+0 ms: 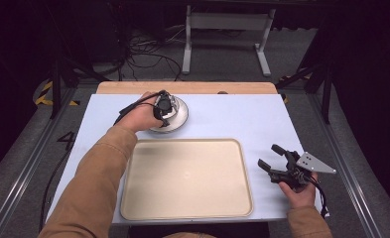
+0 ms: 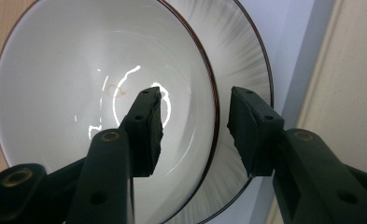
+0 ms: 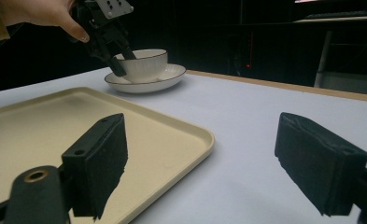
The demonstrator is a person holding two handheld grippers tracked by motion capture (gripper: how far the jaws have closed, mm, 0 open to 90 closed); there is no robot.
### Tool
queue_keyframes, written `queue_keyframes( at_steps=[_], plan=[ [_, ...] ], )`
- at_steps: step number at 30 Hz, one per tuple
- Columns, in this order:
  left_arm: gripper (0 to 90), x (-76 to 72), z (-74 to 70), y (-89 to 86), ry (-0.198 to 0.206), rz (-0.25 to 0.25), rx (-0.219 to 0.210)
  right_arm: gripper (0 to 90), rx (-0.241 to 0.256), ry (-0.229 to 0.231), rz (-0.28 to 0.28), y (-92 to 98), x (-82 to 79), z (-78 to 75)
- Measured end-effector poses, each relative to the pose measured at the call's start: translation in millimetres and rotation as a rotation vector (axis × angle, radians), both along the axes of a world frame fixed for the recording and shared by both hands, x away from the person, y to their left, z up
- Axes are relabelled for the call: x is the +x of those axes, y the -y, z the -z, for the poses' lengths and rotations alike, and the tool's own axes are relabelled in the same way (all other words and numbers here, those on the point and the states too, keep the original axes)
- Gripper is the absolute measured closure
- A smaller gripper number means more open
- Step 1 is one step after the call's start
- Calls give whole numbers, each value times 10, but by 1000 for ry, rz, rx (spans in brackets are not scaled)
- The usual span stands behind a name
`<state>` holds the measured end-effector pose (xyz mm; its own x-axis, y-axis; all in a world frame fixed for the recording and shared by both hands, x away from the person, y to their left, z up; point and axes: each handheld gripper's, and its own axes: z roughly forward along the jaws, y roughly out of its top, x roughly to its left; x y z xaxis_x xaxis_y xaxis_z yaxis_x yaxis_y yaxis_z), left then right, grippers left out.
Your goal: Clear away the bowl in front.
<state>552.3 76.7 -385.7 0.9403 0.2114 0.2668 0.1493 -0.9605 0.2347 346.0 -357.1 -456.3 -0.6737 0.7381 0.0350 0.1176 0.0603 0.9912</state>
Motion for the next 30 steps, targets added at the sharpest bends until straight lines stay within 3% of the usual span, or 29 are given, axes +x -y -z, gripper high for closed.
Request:
queue_keyframes(
  at_steps=[16,18,25,30],
  plan=[
    [784,6,78,58,-23,22,82,180,-3,1,-3,-3,-2,0],
    [814,6,85,60,-29,29,74,180,-3,1,-3,-2,-2,0],
    [833,5,79,71,-25,61,86,180,-2,3,-8,-1,-3,0],
    [840,-16,81,93,-25,45,86,181,-1,4,-8,-1,-6,1]
  ],
)
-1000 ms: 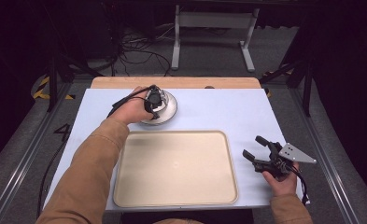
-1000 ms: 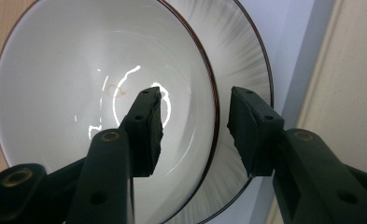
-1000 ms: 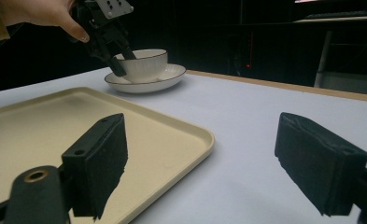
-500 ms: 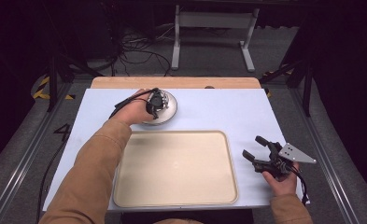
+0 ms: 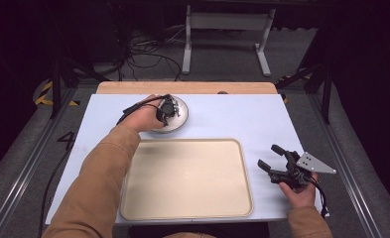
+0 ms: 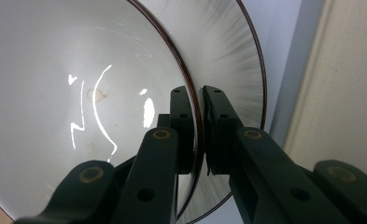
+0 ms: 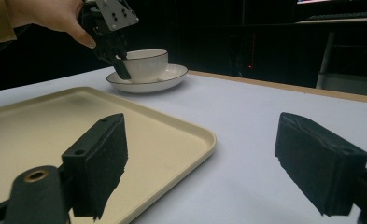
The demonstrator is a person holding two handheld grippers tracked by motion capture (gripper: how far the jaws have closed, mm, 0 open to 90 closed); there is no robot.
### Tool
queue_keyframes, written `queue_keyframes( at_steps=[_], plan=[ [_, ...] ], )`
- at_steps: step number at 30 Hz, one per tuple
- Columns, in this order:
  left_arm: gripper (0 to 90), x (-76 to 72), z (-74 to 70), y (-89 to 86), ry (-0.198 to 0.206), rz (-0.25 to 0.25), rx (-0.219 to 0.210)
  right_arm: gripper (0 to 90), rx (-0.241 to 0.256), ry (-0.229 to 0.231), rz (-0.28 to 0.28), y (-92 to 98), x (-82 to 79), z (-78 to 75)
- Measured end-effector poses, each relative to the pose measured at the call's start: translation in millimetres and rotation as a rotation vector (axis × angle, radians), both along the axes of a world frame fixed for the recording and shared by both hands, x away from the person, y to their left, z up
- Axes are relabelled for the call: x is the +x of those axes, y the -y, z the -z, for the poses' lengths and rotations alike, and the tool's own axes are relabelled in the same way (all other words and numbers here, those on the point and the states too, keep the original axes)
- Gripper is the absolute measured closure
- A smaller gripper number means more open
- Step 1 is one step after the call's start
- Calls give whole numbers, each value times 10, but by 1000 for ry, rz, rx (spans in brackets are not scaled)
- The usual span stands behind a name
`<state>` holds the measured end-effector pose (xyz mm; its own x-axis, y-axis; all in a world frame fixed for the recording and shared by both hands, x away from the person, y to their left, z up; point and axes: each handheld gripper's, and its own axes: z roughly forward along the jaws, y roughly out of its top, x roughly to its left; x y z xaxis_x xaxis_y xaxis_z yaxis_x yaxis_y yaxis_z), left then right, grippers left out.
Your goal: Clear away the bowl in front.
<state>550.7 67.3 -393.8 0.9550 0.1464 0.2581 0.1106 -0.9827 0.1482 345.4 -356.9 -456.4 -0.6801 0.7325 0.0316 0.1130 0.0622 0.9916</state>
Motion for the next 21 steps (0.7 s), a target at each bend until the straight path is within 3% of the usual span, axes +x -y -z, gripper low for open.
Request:
queue_keyframes(
  at_steps=[5,6,11,12,16,21],
  plan=[
    [841,-22,-24,13,-7,-5,17,181,1,0,-1,1,1,0],
    [841,-22,-20,10,-12,-6,5,181,1,0,-1,1,1,0],
    [842,-41,-73,-1,10,-9,2,181,0,0,-1,0,1,0],
    [842,-49,-110,-1,8,-14,17,181,0,0,-1,0,0,0],
    [841,-91,-213,-15,14,-12,-24,181,-2,1,-2,0,-1,1],
    [840,-151,-372,-31,20,-5,-10,181,-4,5,-2,-1,-4,1]
  ],
)
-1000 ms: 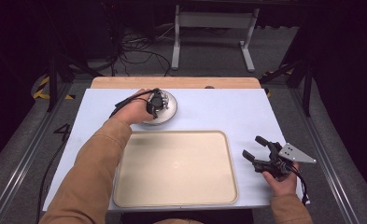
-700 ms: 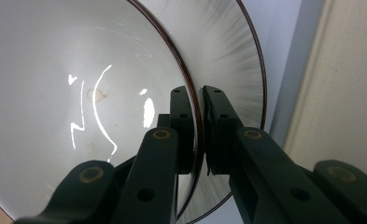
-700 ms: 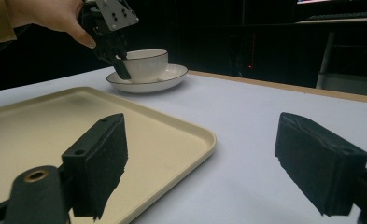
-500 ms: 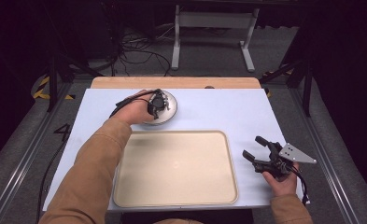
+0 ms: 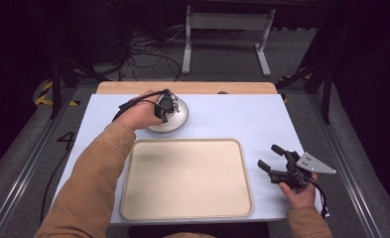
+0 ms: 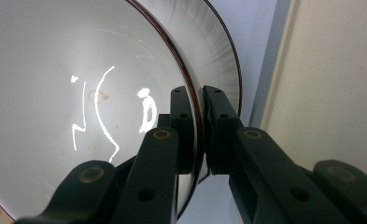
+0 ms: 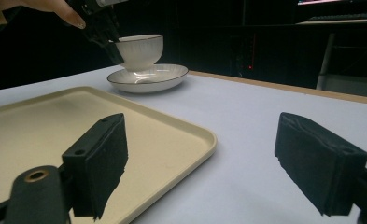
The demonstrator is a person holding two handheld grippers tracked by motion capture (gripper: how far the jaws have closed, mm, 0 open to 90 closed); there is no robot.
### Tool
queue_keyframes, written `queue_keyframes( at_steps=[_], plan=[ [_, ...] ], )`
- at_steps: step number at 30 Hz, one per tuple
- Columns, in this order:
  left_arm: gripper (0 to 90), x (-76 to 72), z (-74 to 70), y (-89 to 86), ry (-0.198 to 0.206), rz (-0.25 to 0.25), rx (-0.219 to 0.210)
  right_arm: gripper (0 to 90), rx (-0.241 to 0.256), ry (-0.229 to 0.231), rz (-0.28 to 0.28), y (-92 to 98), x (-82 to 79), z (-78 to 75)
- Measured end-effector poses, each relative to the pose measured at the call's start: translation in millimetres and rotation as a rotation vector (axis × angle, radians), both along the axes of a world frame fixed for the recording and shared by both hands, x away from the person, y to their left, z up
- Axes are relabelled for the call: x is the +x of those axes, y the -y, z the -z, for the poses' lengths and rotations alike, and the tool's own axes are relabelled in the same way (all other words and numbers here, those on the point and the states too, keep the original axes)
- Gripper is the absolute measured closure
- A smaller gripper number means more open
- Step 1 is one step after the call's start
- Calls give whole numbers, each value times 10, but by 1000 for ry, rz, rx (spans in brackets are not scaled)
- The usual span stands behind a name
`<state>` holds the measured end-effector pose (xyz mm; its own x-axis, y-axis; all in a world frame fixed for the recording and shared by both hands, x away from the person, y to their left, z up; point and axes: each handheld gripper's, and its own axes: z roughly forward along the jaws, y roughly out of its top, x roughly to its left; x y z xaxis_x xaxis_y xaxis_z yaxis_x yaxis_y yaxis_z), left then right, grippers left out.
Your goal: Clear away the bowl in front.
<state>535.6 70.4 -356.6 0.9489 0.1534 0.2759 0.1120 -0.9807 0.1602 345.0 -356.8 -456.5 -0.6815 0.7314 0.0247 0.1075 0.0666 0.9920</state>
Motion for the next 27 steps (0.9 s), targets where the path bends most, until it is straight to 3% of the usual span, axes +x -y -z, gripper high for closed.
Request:
queue_keyframes(
  at_steps=[5,16,17,18,19,27],
  plan=[
    [839,-84,-129,-20,25,8,5,181,-1,-1,-1,-1,1,0],
    [837,-258,-351,-20,3,14,0,182,-4,-1,0,-5,2,0],
    [838,-274,-356,-25,13,15,-15,182,-5,-2,0,-5,1,-1],
    [837,-292,-388,-23,8,12,4,182,-5,-2,0,-5,1,-1],
    [837,-301,-392,-30,19,20,-12,182,-4,-1,0,-5,1,0],
    [837,-442,-550,-49,30,44,-23,186,-3,-1,-2,-1,1,0]
  ],
)
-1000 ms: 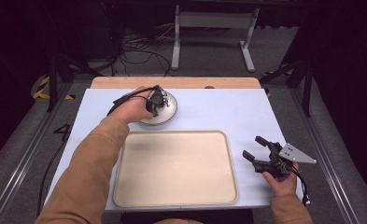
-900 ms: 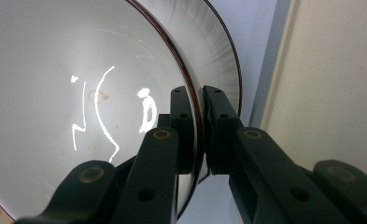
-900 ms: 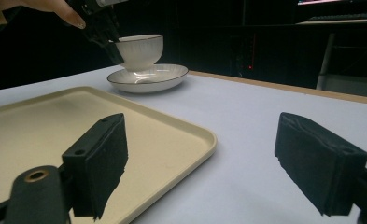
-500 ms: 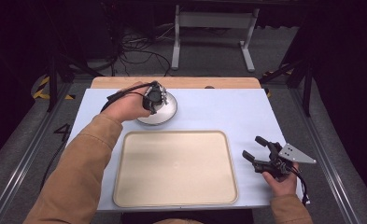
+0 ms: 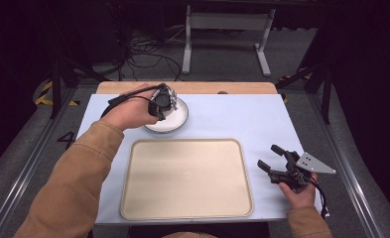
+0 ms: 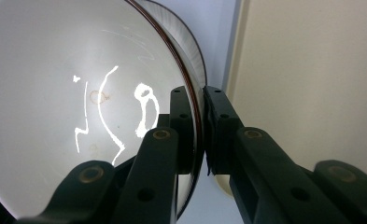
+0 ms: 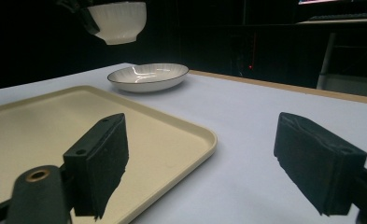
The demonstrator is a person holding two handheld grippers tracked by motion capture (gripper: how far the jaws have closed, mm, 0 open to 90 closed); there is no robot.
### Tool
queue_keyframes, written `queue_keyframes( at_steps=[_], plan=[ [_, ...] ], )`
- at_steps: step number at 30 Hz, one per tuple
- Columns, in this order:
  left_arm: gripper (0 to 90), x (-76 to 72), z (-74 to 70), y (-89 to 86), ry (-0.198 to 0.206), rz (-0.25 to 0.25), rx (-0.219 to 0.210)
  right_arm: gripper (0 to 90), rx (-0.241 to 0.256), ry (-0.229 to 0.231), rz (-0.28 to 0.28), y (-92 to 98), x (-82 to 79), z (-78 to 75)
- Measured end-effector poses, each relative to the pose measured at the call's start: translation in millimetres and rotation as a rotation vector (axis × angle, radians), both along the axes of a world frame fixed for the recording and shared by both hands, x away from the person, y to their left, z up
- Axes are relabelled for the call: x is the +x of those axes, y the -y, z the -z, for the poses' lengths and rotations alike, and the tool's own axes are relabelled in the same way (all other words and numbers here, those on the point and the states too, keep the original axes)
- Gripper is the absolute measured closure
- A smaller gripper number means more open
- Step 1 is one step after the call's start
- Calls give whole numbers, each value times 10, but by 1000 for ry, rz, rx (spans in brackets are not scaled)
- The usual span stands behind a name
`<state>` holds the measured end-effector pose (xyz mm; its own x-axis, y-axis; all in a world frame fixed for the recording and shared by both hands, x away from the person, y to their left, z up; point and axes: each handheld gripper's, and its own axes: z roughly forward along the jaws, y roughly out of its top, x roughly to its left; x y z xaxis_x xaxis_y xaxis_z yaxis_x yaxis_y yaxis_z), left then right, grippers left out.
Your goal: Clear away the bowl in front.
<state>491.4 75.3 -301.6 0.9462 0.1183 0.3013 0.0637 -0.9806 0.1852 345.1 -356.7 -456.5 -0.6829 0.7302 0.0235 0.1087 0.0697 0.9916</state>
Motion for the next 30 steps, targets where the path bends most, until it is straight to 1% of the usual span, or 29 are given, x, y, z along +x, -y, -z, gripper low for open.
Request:
queue_keyframes(
  at_steps=[2,3,6,8,9,11,12,13,15,16,17,18,19,22,25,29,30],
  plan=[
    [837,-64,-30,11,2,22,-8,186,0,1,0,0,0,0],
    [837,-98,-47,19,1,30,-6,186,0,0,0,-1,0,0],
    [834,-212,-84,55,12,56,20,186,0,0,0,-2,-1,0],
    [835,-282,-101,77,19,70,28,186,0,0,0,-2,0,0],
    [835,-320,-113,85,16,67,28,186,0,0,-1,-3,1,0],
    [834,-369,-137,98,10,87,27,186,-2,0,0,-3,0,-1],
    [834,-399,-144,103,8,89,18,186,-2,1,0,-4,-1,-1],
    [833,-426,-154,110,7,95,18,186,-3,1,0,-4,-1,-1],
    [833,-489,-163,131,11,113,24,186,-3,0,-1,-4,-1,-1],
    [833,-515,-167,142,15,131,28,186,-2,0,-2,-4,0,0],
    [834,-548,-172,150,10,130,28,186,-2,1,-1,-4,-1,-1],
    [833,-572,-179,157,13,143,29,186,-2,1,-2,-3,-2,0],
    [833,-591,-181,161,10,153,21,186,-1,1,-2,-3,-2,0],
    [833,-657,-198,170,7,167,19,186,-2,1,-2,-4,-2,0],
    [834,-731,-197,180,18,190,17,186,-2,1,-3,-4,-1,0],
    [833,-841,-217,197,12,217,25,186,-3,0,-4,-4,1,-1],
    [832,-841,-217,197,12,217,25,186,-3,0,-4,-4,1,-1]
  ],
)
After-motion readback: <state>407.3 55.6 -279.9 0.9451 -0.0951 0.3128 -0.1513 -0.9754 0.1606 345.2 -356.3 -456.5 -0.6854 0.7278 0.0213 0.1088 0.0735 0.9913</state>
